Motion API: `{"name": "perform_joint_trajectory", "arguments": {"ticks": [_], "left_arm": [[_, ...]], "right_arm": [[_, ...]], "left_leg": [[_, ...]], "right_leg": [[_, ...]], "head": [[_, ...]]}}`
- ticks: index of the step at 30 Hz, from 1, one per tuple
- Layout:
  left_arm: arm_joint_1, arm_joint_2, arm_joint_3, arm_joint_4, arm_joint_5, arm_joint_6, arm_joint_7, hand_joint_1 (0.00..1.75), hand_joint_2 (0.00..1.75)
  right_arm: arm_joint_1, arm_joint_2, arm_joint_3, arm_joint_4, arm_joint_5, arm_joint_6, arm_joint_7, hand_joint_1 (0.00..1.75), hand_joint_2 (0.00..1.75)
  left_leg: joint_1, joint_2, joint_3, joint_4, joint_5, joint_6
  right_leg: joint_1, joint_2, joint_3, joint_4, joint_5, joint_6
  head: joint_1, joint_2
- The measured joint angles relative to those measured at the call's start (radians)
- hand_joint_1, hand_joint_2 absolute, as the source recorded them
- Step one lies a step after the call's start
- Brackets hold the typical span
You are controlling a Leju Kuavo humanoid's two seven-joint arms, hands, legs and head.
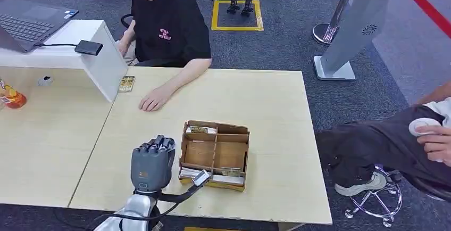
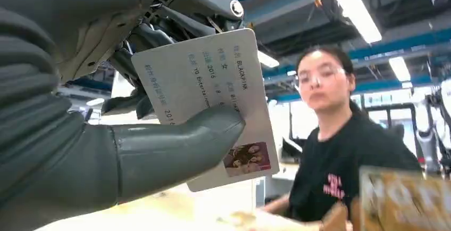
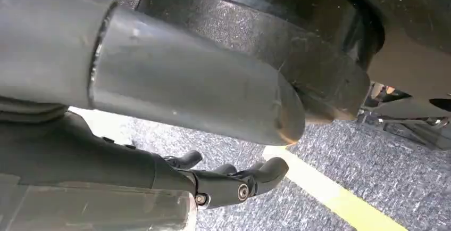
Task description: Pass the card to the sensor for recognition and then transmit it.
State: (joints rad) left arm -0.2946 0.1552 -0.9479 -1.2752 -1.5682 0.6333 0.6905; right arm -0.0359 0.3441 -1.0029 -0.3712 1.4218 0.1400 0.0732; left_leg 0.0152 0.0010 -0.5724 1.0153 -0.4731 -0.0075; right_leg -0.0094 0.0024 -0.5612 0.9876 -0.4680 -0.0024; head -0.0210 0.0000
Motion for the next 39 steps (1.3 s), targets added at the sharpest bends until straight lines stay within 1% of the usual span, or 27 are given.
{"name": "perform_joint_trajectory", "arguments": {"ticks": [5,9,14,17,22,26,33,39], "left_arm": [[-0.042,0.022,-0.028,-0.008,0.0,-0.024,-0.001,1.75,1.75],[-0.058,0.028,-0.064,-0.006,0.0,-0.037,-0.022,1.75,1.75],[-0.063,0.027,-0.096,0.032,0.0,-0.048,-0.056,1.75,1.75],[-0.063,0.028,-0.108,0.064,0.0,-0.053,-0.065,1.75,1.75],[-0.063,0.03,-0.109,0.104,0.0,-0.057,-0.059,1.75,1.75],[-0.063,0.042,-0.109,0.125,0.0,-0.068,-0.059,1.75,1.75],[-0.067,0.082,-0.096,0.141,0.001,-0.074,-0.041,1.75,1.75],[-0.071,0.124,-0.073,0.142,0.001,-0.083,-0.04,1.75,1.75]], "right_arm": [[-0.004,-0.005,0.0,0.007,0.022,0.008,-0.012,0.0,0.0],[-0.004,-0.011,0.0,0.011,0.031,0.012,-0.022,0.0,0.0],[-0.006,-0.016,-0.002,0.018,0.042,0.013,-0.025,0.0,0.0],[-0.008,-0.019,-0.007,0.021,0.049,0.016,-0.026,0.0,0.0],[-0.01,-0.023,-0.015,0.026,0.058,0.018,-0.027,0.0,0.0],[-0.01,-0.027,-0.017,0.03,0.063,0.019,-0.029,0.0,0.0],[-0.011,-0.031,-0.023,0.035,0.074,0.02,-0.035,0.0,0.0],[-0.011,-0.034,-0.025,0.039,0.076,0.02,-0.037,0.0,0.0]], "left_leg": [[0.0,0.0,0.0,0.0,0.0,0.0],[0.0,0.0,0.0,0.0,0.0,0.0],[0.0,0.0,0.0,0.0,0.0,0.0],[0.0,0.0,0.0,0.0,0.0,0.0],[0.0,0.0,0.0,0.0,0.0,0.0],[0.0,0.0,0.0,0.0,0.0,0.0],[0.0,0.0,0.0,0.0,0.0,0.0],[0.0,0.0,0.0,0.0,0.0,0.0]], "right_leg": [[0.0,0.0,0.0,0.0,0.0,0.0],[0.0,0.0,0.0,0.0,0.0,0.0],[0.0,0.0,0.0,0.0,0.0,0.0],[0.0,0.0,0.0,0.0,0.0,0.0],[0.0,0.0,0.0,0.0,0.0,0.0],[0.0,0.0,0.0,0.0,0.0,0.0],[0.0,0.0,0.0,0.0,0.0,0.0],[0.0,0.0,0.0,0.0,0.0,0.0]], "head": [[0.0,0.0],[0.0,0.0],[0.0,0.0],[0.0,0.0],[0.0,0.0],[0.0,0.0],[0.0,0.0],[0.0,0.0]]}}
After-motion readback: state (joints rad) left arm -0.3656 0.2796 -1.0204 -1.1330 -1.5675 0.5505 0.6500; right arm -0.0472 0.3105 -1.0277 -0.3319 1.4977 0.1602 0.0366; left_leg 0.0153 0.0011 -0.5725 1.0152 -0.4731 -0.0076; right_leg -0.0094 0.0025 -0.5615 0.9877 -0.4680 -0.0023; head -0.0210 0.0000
